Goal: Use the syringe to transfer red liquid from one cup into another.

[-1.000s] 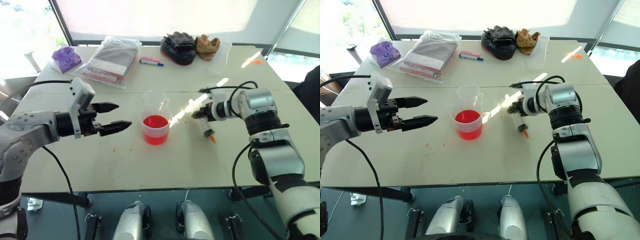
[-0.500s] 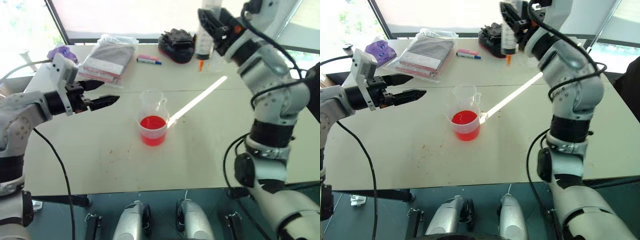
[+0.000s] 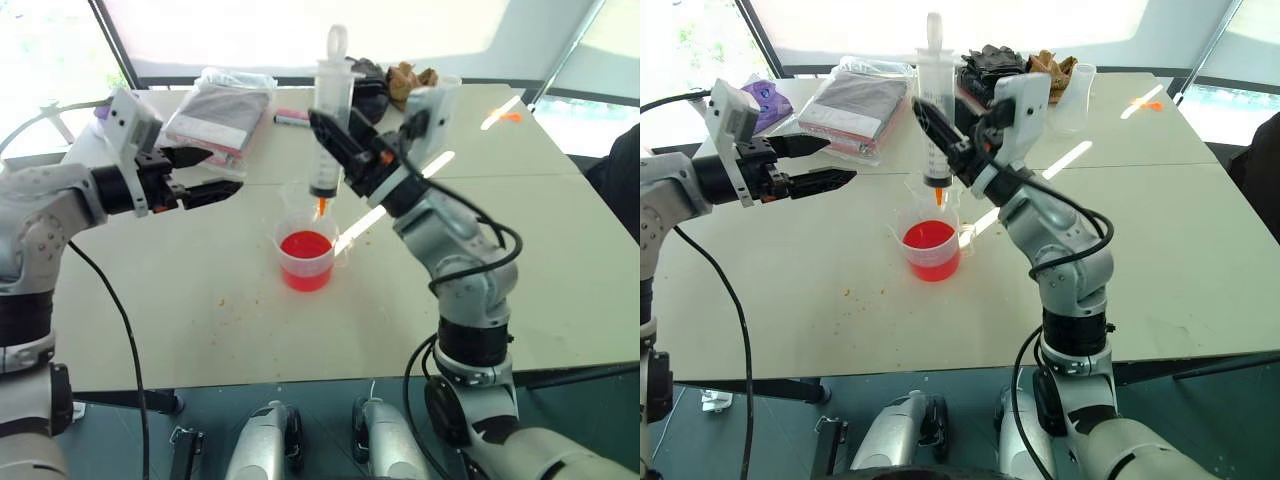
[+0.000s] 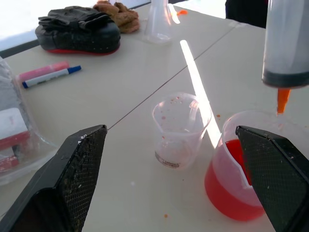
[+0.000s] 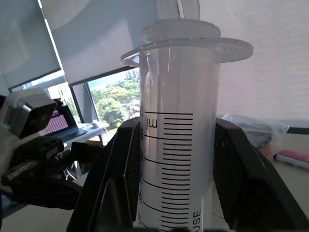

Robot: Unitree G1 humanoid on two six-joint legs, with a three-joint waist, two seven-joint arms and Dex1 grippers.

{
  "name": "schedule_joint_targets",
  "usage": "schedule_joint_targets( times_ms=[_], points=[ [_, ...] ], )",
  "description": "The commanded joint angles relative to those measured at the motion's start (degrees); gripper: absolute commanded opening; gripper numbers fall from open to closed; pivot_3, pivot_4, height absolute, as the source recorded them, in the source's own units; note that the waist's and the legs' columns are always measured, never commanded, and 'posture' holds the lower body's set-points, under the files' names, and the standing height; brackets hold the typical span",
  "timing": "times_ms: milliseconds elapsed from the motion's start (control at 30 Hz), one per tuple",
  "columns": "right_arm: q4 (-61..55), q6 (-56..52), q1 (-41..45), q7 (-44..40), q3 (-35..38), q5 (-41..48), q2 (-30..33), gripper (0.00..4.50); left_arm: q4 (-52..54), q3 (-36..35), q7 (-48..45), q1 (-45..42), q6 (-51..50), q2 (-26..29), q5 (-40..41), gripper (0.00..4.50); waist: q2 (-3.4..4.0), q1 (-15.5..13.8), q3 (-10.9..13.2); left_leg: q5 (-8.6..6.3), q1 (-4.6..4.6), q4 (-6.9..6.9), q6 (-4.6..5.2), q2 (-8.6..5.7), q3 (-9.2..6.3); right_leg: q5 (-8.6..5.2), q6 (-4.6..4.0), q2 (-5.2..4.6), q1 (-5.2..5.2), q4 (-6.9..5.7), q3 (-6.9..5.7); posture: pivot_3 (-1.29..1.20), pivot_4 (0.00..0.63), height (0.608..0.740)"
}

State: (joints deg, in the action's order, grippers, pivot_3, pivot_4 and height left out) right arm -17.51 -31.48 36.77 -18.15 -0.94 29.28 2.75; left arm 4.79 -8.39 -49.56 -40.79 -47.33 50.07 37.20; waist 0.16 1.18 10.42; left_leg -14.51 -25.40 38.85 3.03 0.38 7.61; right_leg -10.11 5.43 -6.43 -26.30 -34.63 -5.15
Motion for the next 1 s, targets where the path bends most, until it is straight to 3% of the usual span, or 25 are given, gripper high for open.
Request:
schedule_joint_targets(
  times_ms=[33, 367, 600, 1000],
  points=[
    [0.71, 6.20, -0.97, -1.74, -2.84, -3.12, -0.83, 1.50, 1.06, 0.62, 0.16, -3.25, 1.67, -0.32, -1.49, 4.50, 0.00, -0.04, 0.00, 0.00, 0.00, 0.01, 0.00, 0.00, 0.00, 0.00, 0.00, 0.00, 0.01, 0.00, 0.00, 0.00, 0.150, 0.740],
    [5.66, 16.42, -4.17, -2.58, -9.47, -11.06, -3.26, 1.50, -12.52, 10.91, -0.94, -20.77, 17.20, -8.15, -15.98, 4.50, -0.02, -0.06, -0.01, 0.01, 0.00, 0.07, 0.02, -0.02, 0.04, 0.00, 0.00, 0.01, -0.01, -0.21, 0.03, 0.00, 0.150, 0.740],
    [6.60, 19.41, -6.31, -2.44, -10.77, -14.09, -3.73, 1.50, -15.23, 11.20, -5.94, -22.67, 20.22, -9.34, -17.55, 4.50, -0.02, 0.09, -0.01, 0.03, 0.01, 0.13, 0.03, 0.02, 0.05, -0.01, 0.00, 0.02, -0.08, -0.39, 0.06, 0.00, 0.150, 0.740],
    [7.25, 20.39, -7.48, -2.18, -10.29, -15.23, -3.88, 1.50, -14.06, 8.89, -11.17, -21.61, 19.19, -5.57, -17.16, 4.50, -0.02, -0.02, -0.01, 0.03, 0.01, 0.24, 0.05, 0.02, 0.01, -0.02, -0.01, 0.02, -0.05, -0.39, 0.09, 0.00, 0.150, 0.740]
  ],
)
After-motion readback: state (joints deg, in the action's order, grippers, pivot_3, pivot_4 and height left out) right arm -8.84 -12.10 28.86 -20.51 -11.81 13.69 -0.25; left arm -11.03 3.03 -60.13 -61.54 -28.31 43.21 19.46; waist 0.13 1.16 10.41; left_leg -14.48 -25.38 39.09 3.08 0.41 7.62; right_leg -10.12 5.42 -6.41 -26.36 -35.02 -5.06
